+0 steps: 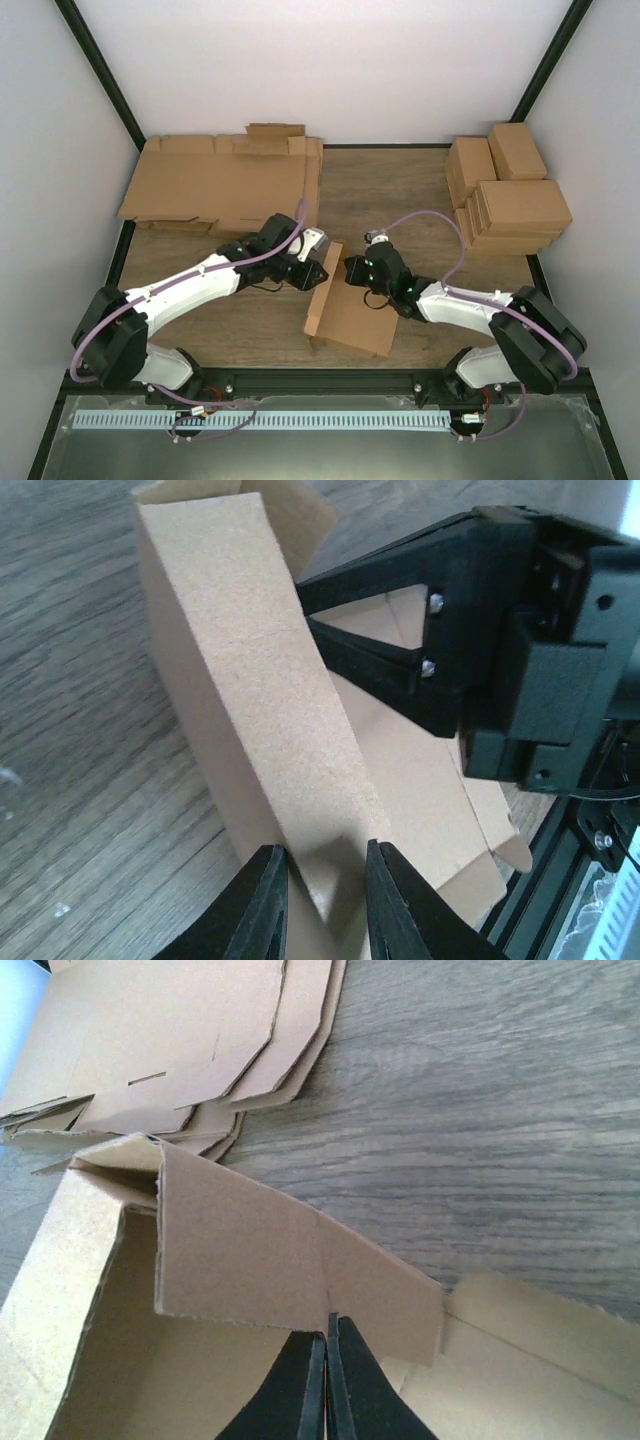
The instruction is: Fold the paper box
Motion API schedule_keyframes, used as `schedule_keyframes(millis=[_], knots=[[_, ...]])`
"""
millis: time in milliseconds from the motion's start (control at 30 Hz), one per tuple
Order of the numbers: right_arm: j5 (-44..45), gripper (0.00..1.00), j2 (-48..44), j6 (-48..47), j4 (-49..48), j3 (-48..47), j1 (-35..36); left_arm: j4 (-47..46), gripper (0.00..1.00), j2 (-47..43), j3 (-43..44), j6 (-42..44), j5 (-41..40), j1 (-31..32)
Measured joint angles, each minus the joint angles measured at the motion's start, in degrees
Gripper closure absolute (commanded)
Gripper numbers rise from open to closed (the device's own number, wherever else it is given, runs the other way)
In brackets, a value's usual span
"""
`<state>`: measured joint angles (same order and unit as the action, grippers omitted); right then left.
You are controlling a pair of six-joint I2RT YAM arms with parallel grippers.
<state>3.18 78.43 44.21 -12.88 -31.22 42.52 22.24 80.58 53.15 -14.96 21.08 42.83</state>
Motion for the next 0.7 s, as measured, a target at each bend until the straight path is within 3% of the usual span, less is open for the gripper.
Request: schedule_keyframes(millis=[267, 333, 467, 567, 700], knots=[[-0.1, 0.97, -2.3, -0.7, -5.9, 6.3, 0.0, 0.8, 0.76, 2.9, 3.1, 1.6, -0.6, 3.4], [-0.3, 0.88, -3.1, -1.2, -6.8, 7.5, 0.0, 1.1, 0.76, 2.9, 3.2, 2.0, -0.7, 3.6], [-2.3, 0.62, -4.7, -3.5, -4.0, 9.2, 0.8, 1.6, 0.76, 3.0, 3.4, 2.9, -1.3, 3.8], [-2.6, 0.54, -6.7, -4.8, 0.2, 9.6, 1.2, 2.0, 0.76, 3.0, 3.7, 3.3, -1.6, 3.8], [-2.0, 0.50, -10.6, -6.4, 4.5, 9.6, 1.2, 2.4, 0.76, 3.1, 3.9, 3.5, -2.0, 3.8]])
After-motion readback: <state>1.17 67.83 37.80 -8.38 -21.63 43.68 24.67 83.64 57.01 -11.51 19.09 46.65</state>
